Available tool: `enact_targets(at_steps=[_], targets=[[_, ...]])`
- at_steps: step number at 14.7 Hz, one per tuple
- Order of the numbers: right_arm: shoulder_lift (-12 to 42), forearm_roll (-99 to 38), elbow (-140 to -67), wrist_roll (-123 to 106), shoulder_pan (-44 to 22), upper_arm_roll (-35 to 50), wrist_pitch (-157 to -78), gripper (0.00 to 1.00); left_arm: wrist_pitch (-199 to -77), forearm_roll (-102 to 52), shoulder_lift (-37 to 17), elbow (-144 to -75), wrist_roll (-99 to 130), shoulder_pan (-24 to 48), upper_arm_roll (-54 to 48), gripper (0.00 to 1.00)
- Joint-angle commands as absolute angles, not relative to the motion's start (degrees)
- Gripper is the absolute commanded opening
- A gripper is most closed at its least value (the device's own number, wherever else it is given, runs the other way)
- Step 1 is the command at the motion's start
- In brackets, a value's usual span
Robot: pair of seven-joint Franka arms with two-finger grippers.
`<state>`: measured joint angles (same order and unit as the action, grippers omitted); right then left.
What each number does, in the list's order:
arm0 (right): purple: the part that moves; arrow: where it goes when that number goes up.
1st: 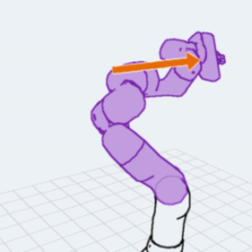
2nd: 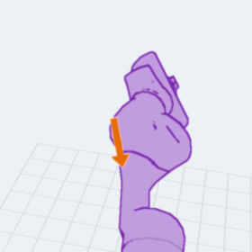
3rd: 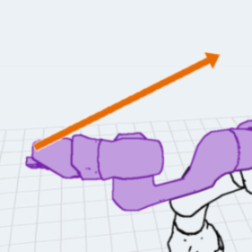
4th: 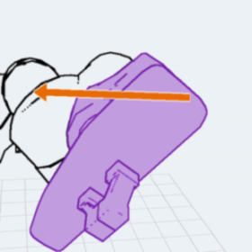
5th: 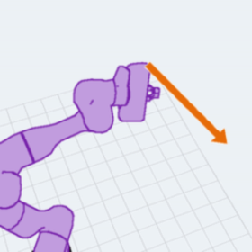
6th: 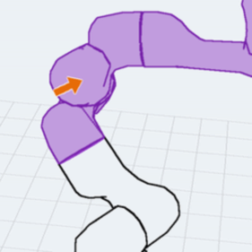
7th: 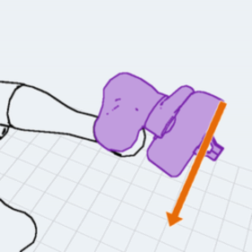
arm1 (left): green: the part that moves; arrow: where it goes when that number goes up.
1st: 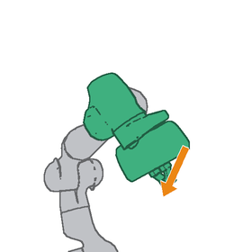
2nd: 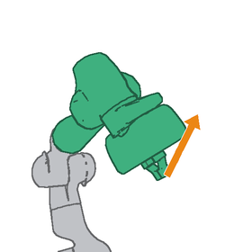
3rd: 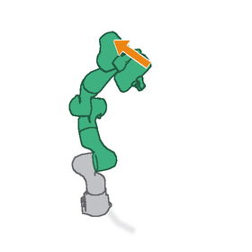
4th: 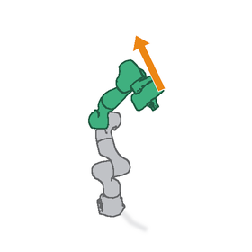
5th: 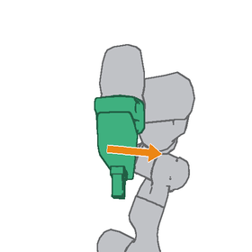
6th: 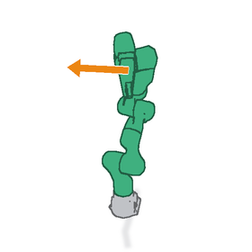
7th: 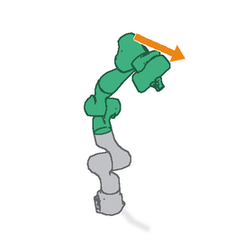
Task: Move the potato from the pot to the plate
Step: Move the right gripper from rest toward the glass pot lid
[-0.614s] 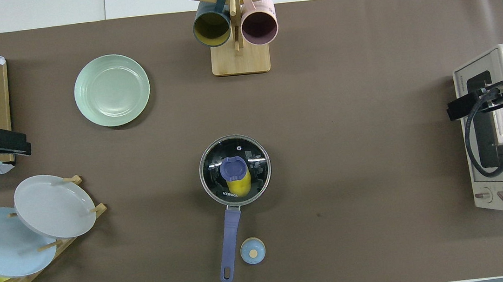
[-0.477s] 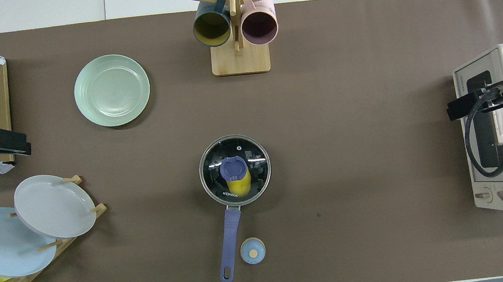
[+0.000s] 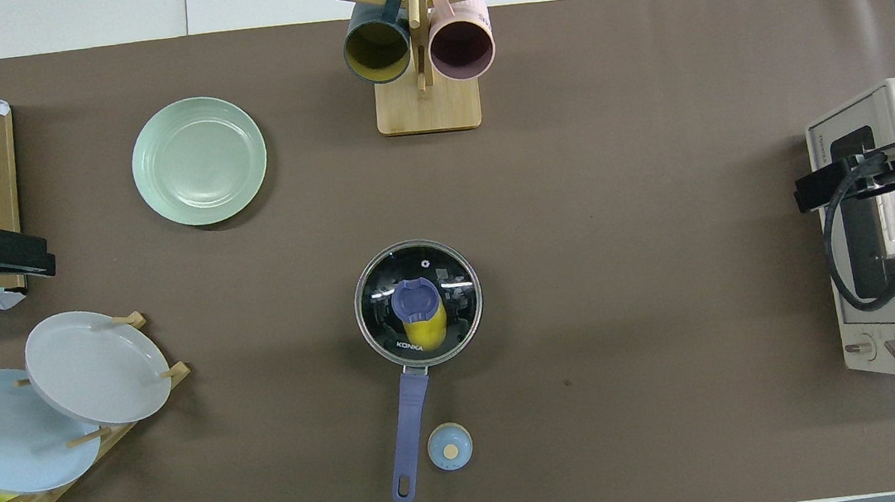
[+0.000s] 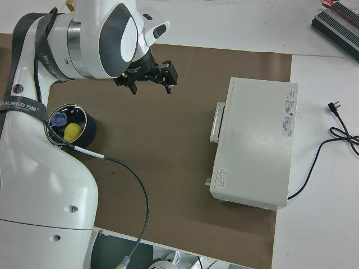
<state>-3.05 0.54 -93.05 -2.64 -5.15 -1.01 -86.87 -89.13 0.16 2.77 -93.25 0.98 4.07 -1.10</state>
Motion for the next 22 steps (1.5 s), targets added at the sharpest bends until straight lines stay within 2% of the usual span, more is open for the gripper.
enact_targets(at_steps=[1, 4, 12, 16, 18, 22], targets=[[-3.52, -0.44, -94.04, -1.32, -6.06, -0.70, -88.68, 1.00, -88.59, 1.14, 3.34, -93.69, 0.88, 3.25, -1.76, 1.00], [-3.52, -0.44, -94.48, -0.70, -6.59, -0.70, -91.05, 1.00, -88.59, 1.14, 3.34, -93.69, 0.88, 3.25, -1.76, 1.00], [-3.43, -0.44, -94.57, -0.70, -7.21, -0.62, -90.88, 1.00, -88.59, 1.14, 3.34, -93.69, 0.97, 3.25, -1.76, 1.00], [-2.73, -0.44, -93.70, 3.67, -10.88, -0.53, -90.62, 1.00, -88.59, 1.14, 3.34, -93.69, 0.88, 3.25, -1.76, 1.00], [-0.72, -0.44, -90.72, 10.42, -16.06, -0.44, -90.62, 1.00, -88.59, 1.14, 3.34, -93.69, 0.88, 3.25, -1.76, 1.00], [10.07, -0.80, -81.14, 25.80, -26.95, -0.44, -90.96, 1.00, -88.59, 1.14, 3.34, -93.69, 0.88, 3.25, -1.76, 1.00]])
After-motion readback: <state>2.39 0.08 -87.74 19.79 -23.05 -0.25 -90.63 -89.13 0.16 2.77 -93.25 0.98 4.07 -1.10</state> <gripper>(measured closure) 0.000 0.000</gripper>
